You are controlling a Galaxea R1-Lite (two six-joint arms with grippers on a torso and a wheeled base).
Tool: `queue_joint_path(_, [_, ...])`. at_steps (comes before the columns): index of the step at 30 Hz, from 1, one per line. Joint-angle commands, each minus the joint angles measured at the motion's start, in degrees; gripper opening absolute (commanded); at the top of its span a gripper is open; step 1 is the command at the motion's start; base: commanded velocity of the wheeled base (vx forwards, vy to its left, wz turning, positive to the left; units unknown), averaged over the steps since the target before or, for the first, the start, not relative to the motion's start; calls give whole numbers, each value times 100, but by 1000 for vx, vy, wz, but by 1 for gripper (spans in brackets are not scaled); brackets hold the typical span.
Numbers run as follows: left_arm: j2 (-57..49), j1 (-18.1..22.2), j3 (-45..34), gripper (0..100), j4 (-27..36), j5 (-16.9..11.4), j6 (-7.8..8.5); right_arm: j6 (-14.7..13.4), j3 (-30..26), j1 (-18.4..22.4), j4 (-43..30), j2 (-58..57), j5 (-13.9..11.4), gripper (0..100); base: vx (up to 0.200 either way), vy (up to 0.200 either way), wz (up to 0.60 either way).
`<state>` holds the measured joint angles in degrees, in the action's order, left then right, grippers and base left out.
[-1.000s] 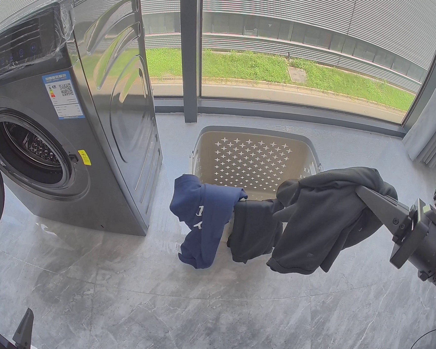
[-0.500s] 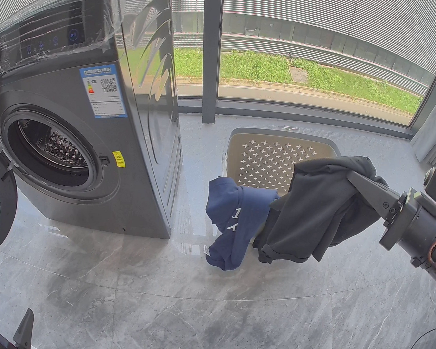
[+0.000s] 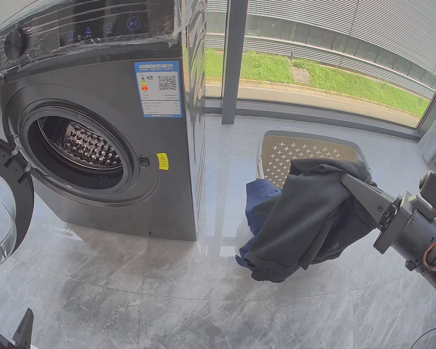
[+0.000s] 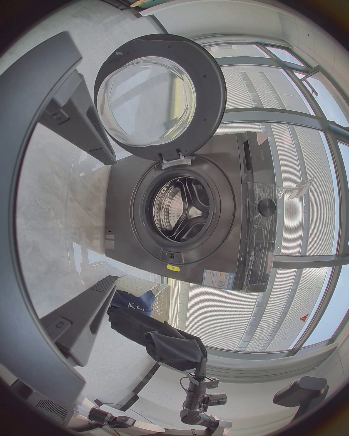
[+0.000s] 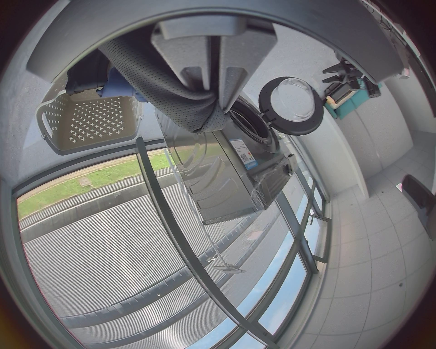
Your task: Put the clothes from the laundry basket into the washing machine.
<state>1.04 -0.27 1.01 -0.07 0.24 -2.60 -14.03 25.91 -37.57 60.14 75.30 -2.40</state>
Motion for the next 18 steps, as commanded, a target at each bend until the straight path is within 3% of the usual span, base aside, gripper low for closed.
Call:
queue_joint_path(1, [-86, 0, -92, 100, -10, 2, -4, 23, 64, 101, -28, 222, 319, 0, 0, 0, 0])
queue_joint_path(5, [-86, 0, -92, 100, -10, 2, 5, 23, 108, 75, -11, 362, 899, 0, -50, 0, 0])
queue_joint_path(9, [-86, 0, -92, 100, -1, 2, 5, 23, 160, 39, -46, 380, 1207, 0, -200, 0, 0])
queue_joint_path(16, [-86, 0, -92, 100, -10, 2, 5, 6, 160, 31, -63, 389, 1216, 0, -200, 0, 0])
queue_joint_path(18, [-86, 0, -92, 100, -10, 2, 5, 6, 143, 31, -63, 398, 1207, 0, 0, 0, 0])
